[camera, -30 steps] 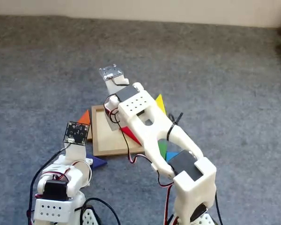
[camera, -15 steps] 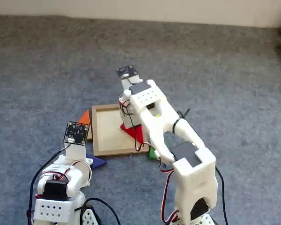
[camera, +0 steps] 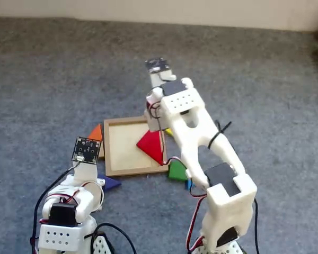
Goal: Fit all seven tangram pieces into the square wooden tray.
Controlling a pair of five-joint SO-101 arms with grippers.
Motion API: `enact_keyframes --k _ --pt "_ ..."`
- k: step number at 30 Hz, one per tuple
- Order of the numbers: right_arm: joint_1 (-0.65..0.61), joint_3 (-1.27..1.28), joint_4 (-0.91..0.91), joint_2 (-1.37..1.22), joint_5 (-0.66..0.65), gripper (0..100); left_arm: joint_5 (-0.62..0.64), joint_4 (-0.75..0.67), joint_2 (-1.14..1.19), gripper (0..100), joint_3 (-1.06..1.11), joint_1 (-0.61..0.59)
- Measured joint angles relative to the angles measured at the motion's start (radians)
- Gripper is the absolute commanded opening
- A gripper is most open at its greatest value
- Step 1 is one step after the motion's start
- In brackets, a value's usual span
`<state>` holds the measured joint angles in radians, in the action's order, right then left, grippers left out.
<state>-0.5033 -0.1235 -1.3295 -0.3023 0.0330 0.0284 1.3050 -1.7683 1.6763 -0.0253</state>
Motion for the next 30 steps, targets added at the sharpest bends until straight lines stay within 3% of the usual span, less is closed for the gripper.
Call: enact_keyframes --k 7,16,30 --pt "0.080 0.000 0.040 0.000 0.000 27.6 0.000 0.000 0.000 1 0.000 0.000" --pt "0.084 0.002 0.190 -0.064 0.000 28.2 0.000 0.000 0.000 1 0.000 0.000" --pt "0.098 -0.058 0.163 -0.241 0.003 28.2 0.000 0.000 0.000 1 0.000 0.000"
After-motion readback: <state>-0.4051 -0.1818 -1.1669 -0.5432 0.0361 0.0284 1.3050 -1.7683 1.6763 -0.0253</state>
